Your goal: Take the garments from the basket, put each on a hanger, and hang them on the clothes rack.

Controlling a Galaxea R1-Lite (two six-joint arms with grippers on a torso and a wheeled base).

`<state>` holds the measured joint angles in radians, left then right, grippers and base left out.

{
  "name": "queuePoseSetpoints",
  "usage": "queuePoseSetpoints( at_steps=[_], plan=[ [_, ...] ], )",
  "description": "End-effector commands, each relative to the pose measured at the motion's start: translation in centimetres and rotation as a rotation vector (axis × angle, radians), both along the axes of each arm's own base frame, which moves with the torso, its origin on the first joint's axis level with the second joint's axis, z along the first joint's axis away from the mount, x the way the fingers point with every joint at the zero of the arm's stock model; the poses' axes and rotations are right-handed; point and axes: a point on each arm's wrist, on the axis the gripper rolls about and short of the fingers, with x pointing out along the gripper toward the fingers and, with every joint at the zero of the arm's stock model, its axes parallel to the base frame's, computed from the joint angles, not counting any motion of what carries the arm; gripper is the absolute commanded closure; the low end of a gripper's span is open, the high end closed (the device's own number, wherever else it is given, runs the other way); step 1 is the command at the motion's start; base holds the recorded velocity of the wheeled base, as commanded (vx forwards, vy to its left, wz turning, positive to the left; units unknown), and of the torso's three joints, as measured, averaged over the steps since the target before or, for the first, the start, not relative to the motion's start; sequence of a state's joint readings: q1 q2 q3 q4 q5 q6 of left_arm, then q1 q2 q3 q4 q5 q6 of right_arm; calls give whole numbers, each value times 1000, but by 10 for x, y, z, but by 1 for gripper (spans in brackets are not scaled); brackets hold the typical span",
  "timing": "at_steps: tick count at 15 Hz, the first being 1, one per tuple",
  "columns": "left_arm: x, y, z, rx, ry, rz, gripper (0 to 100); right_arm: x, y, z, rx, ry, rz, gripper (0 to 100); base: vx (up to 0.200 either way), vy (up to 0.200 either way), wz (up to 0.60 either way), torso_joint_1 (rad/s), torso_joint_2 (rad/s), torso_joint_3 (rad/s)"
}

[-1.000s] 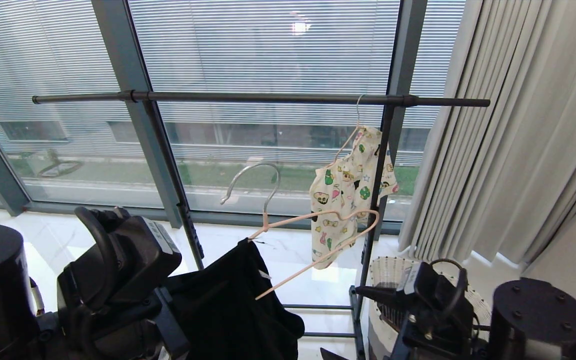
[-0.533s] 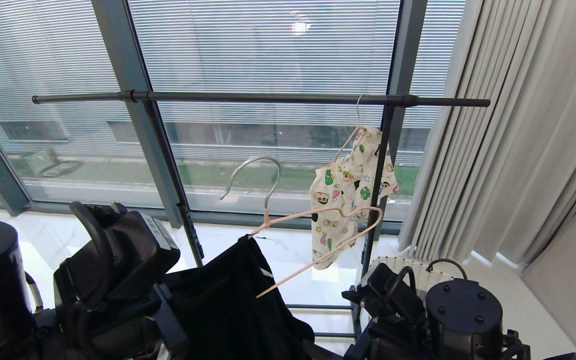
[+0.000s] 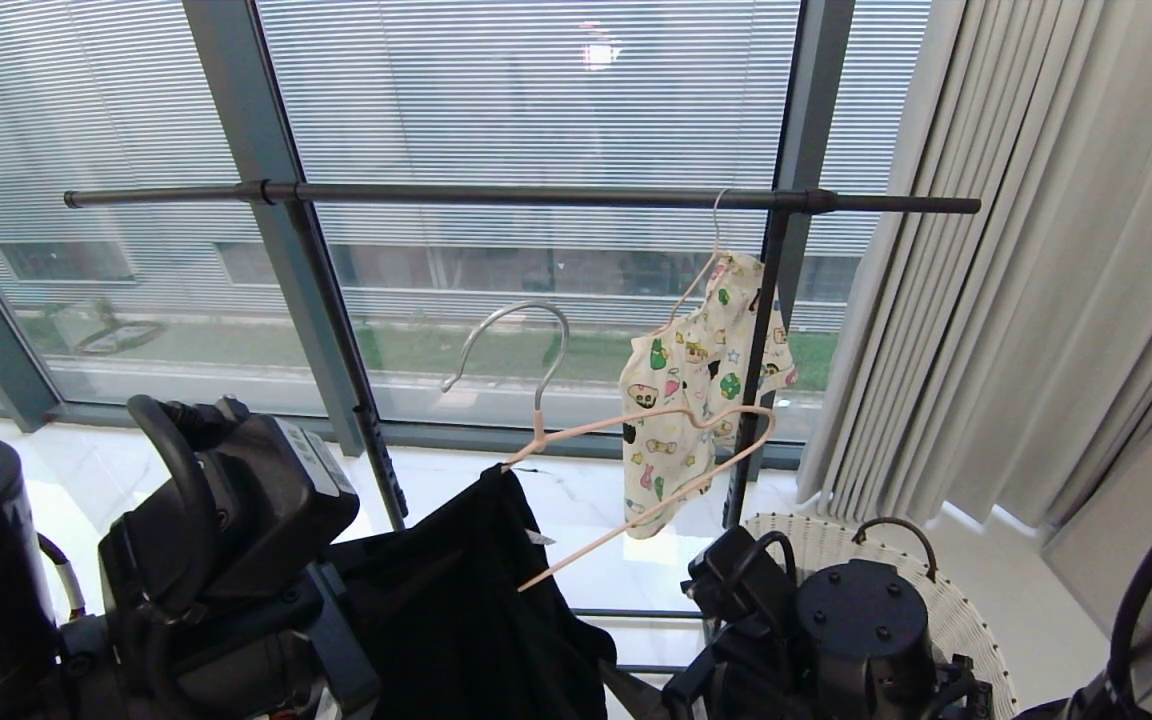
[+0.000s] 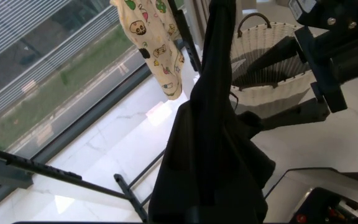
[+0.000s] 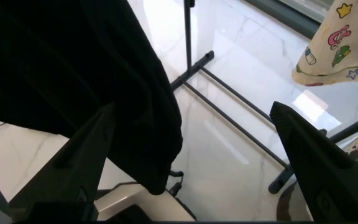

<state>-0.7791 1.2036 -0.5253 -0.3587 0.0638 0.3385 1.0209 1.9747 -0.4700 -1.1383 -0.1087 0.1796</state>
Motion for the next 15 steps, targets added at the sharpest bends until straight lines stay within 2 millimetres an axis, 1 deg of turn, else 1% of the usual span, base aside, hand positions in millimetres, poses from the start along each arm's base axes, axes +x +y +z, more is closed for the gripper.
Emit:
queuePoseSetpoints(
  at_steps=[1,3,5,8,10,12,14,15],
  plan=[
    [0,0,0,1,0,0,100,0,0,5,27,-5,-3,0,0,0,0,0,0,0],
    [0,0,-1,3,1,2,100,-2,-1,13,65,-18,-3,0,0,0,0,0,0,0],
    [1,-1,0,1,0,0,100,0,-2,16,72,-23,-5,0,0,0,0,0,0,0],
    [0,-3,8,-17,-21,-11,100,-1,2,6,39,-13,5,0,0,0,0,0,0,0],
    [0,-3,9,-21,-25,-11,100,-3,4,0,12,-17,13,0,0,0,0,0,0,0],
    [0,-3,11,-27,-30,-12,100,5,1,-8,-31,-29,-50,0,0,0,0,0,0,0],
    [-1,-2,9,-24,-26,-9,100,21,-11,-11,-62,-47,-165,0,0,0,0,0,0,0],
    [-1,-1,9,-25,-30,-2,100,33,-22,-10,-71,-55,-234,0,0,0,0,0,0,0]
  ],
)
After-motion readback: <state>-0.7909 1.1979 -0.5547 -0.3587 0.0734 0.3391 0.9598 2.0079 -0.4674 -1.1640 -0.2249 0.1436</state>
